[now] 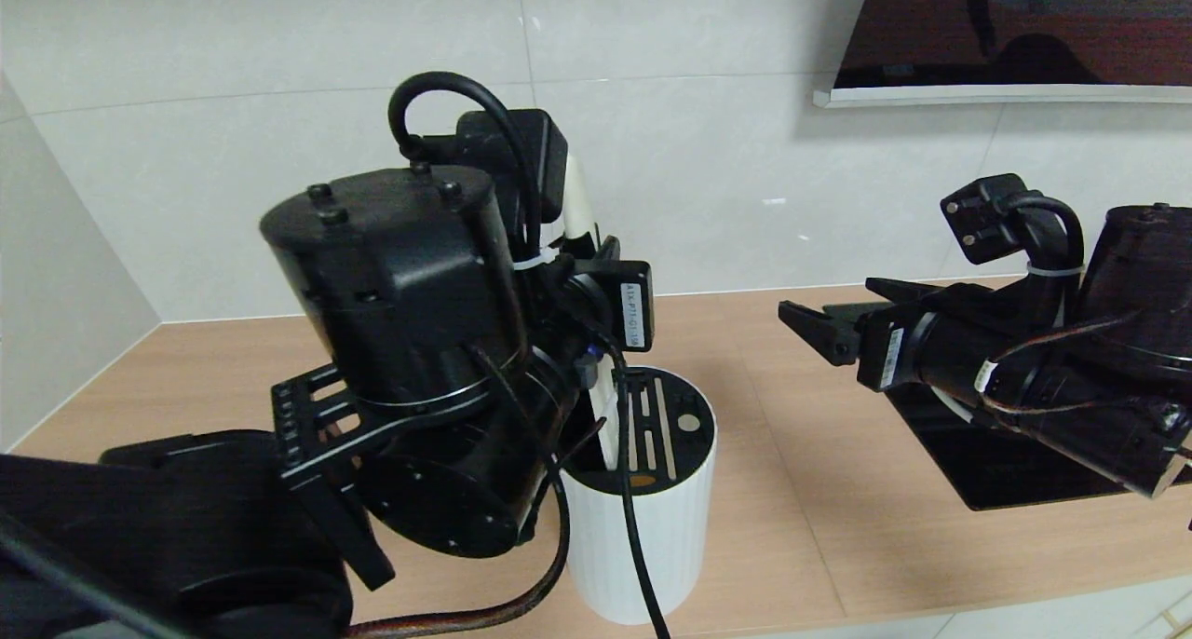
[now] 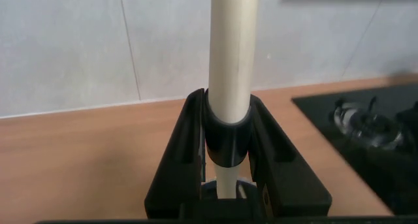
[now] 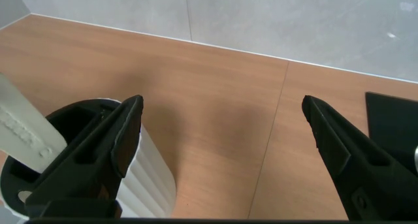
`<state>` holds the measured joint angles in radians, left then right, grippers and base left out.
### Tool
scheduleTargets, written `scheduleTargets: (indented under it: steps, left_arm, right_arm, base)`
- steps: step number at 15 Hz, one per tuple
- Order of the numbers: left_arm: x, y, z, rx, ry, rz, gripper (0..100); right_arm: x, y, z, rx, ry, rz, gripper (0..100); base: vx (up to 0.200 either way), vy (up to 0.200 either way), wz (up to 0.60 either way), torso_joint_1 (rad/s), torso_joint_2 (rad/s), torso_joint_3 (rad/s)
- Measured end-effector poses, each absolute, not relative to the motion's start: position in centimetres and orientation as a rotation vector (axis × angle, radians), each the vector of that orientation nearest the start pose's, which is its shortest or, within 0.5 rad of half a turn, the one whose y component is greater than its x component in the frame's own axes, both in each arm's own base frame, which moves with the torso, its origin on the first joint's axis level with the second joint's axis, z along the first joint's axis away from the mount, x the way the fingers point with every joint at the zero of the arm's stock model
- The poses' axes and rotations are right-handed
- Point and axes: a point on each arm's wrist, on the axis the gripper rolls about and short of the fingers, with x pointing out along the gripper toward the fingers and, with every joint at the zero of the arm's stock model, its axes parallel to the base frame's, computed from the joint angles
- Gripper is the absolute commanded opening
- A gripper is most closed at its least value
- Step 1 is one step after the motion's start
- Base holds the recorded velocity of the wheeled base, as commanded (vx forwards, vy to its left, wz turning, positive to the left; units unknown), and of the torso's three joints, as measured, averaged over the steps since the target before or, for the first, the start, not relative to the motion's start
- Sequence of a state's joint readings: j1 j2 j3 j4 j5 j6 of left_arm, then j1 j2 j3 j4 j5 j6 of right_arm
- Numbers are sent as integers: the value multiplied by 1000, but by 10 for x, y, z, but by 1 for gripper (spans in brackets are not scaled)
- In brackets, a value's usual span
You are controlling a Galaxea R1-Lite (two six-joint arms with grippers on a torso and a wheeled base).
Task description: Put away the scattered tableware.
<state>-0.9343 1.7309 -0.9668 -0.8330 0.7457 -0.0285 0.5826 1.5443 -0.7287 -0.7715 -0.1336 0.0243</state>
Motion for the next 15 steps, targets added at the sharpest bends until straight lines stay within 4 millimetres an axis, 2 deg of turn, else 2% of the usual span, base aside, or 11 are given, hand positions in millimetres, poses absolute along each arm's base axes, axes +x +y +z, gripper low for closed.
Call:
scheduleTargets:
  steps: [5,15]
  left_arm:
    - [208,-256,212,-24,8,-184,0]
    - [207,-258,185,43,65,-173,0]
  right_arm:
    - [228,146,218,6,55,448,100]
    - [229,147,216,3,62,448,100]
  base:
    - [0,0,0,0,0,0]
    - [0,0,0,0,0,0]
